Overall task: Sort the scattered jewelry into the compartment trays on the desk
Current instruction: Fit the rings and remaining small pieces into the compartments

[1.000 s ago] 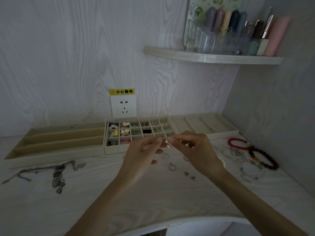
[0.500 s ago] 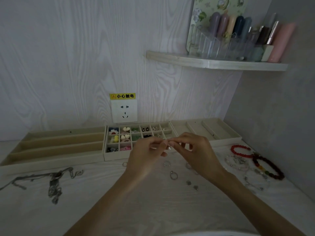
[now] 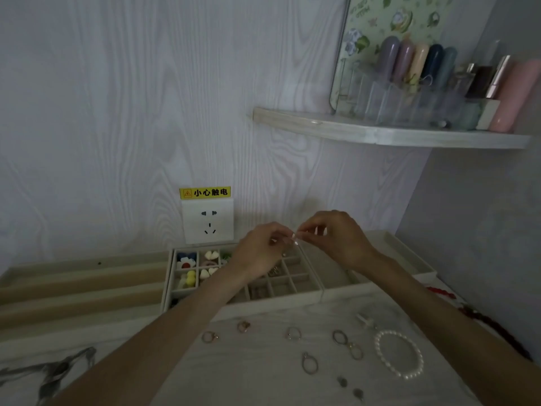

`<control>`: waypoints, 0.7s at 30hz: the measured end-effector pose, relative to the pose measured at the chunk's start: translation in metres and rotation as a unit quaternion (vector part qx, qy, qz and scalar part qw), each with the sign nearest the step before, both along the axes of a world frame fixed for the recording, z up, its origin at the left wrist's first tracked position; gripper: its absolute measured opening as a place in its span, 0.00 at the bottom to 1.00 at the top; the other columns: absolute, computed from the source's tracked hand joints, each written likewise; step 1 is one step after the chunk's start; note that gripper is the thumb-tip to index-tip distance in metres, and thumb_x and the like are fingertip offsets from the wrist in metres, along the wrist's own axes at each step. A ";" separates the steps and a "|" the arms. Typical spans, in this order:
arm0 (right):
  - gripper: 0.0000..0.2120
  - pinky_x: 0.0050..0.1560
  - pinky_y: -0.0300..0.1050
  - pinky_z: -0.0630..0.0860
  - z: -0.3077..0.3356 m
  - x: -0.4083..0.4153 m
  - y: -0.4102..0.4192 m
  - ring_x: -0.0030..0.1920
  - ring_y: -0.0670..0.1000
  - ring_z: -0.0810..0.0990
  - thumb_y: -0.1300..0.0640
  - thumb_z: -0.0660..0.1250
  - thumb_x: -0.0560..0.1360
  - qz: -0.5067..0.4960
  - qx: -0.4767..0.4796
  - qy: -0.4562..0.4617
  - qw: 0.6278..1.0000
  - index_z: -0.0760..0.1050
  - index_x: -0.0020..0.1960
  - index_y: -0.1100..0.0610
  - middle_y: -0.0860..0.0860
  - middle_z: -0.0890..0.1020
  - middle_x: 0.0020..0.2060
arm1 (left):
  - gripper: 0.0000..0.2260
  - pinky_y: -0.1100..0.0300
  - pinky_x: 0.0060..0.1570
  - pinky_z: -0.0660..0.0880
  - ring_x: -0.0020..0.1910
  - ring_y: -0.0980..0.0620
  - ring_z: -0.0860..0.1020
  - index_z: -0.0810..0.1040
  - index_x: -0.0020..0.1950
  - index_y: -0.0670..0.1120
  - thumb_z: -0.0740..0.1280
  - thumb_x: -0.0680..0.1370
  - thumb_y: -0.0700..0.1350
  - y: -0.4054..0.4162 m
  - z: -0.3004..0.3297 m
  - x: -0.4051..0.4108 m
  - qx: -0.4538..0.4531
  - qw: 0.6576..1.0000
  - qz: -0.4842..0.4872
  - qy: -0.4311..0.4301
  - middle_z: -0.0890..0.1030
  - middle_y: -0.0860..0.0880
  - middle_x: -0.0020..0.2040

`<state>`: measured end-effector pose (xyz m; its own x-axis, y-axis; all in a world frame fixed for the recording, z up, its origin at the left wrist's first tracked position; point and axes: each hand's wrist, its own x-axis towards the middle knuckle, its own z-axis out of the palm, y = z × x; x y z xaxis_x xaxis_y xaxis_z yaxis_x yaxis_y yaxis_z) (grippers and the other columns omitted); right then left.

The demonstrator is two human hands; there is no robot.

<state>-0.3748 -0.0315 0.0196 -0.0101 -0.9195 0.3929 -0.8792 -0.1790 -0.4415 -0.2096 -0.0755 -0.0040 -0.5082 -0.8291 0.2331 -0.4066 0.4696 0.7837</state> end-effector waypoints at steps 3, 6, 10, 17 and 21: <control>0.05 0.41 0.42 0.71 -0.006 -0.006 -0.010 0.37 0.43 0.74 0.51 0.71 0.72 -0.001 0.027 0.038 0.999 0.83 0.46 0.49 0.43 0.79 0.37 | 0.09 0.51 0.57 0.75 0.53 0.52 0.79 0.79 0.52 0.51 0.63 0.77 0.41 -0.013 -0.005 -0.004 0.005 0.998 -0.021 -0.054 0.82 0.52 0.51; 0.05 0.40 0.39 0.69 -0.012 -0.007 -0.014 0.37 0.43 0.74 0.52 0.71 0.73 -0.003 0.024 0.051 0.998 0.83 0.47 0.50 0.43 0.77 0.36 | 0.12 0.52 0.56 0.75 0.54 0.51 0.79 0.80 0.55 0.48 0.62 0.76 0.37 -0.015 -0.010 -0.003 -0.017 0.996 -0.030 -0.080 0.82 0.49 0.53; 0.07 0.35 0.31 0.64 -0.016 -0.006 -0.013 0.38 0.41 0.72 0.52 0.69 0.74 0.009 0.034 0.098 0.995 0.83 0.50 0.50 0.42 0.75 0.36 | 0.13 0.54 0.54 0.74 0.58 0.49 0.75 0.77 0.61 0.50 0.60 0.78 0.42 -0.008 -0.008 0.005 -0.158 0.973 0.031 -0.164 0.80 0.50 0.58; 0.11 0.41 0.39 0.65 -0.012 0.000 -0.022 0.43 0.45 0.74 0.49 0.65 0.76 0.019 0.094 0.187 0.978 0.81 0.56 0.47 0.47 0.81 0.45 | 0.17 0.55 0.55 0.70 0.64 0.50 0.66 0.71 0.67 0.50 0.59 0.79 0.46 -0.012 -0.006 0.006 -0.282 0.904 0.008 -0.321 0.73 0.52 0.63; 0.11 0.42 0.39 0.63 -0.010 0.006 -0.027 0.50 0.50 0.78 0.49 0.65 0.76 0.015 0.089 0.232 0.968 0.80 0.56 0.45 0.48 0.82 0.50 | 0.17 0.56 0.55 0.70 0.64 0.51 0.66 0.71 0.67 0.51 0.60 0.78 0.45 -0.016 -0.007 0.006 -0.286 0.906 0.011 -0.312 0.73 0.53 0.63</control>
<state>-0.3687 -0.0584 0.0091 0.1585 -0.9701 0.1837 -0.9858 -0.1659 -0.0255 -0.2031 -0.0917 -0.0110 -0.6743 -0.6743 0.3012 -0.7001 0.7134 0.0298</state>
